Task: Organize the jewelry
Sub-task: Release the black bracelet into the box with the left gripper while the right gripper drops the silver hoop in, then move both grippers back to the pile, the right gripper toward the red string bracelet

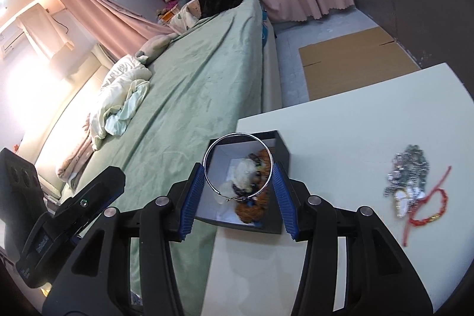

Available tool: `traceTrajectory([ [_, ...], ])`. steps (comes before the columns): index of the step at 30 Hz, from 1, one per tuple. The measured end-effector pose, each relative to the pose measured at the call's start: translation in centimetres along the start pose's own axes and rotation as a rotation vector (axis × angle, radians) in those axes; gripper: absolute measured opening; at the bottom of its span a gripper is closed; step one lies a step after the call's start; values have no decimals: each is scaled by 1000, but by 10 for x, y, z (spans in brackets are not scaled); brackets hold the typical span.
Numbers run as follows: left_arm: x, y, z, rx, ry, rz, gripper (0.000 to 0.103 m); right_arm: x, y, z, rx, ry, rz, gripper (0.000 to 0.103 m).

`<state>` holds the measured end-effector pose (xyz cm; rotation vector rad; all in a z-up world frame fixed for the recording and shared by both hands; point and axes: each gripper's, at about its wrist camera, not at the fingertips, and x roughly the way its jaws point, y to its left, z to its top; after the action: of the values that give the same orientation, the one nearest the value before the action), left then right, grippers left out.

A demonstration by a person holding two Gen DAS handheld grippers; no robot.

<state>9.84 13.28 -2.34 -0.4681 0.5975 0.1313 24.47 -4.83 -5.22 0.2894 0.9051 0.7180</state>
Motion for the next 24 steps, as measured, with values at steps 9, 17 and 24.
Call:
traceTrajectory([
  [9,-13,22,4,-56,-22,33,95,27,24,1,-20,14,36,51],
  [17,-16,28,7,-78,-27,25,95,13,13,3,14,-16,13,89],
  [24,-15,20,6,-56,-14,-6,95,-17,-5,1,11,-43,-45,89],
])
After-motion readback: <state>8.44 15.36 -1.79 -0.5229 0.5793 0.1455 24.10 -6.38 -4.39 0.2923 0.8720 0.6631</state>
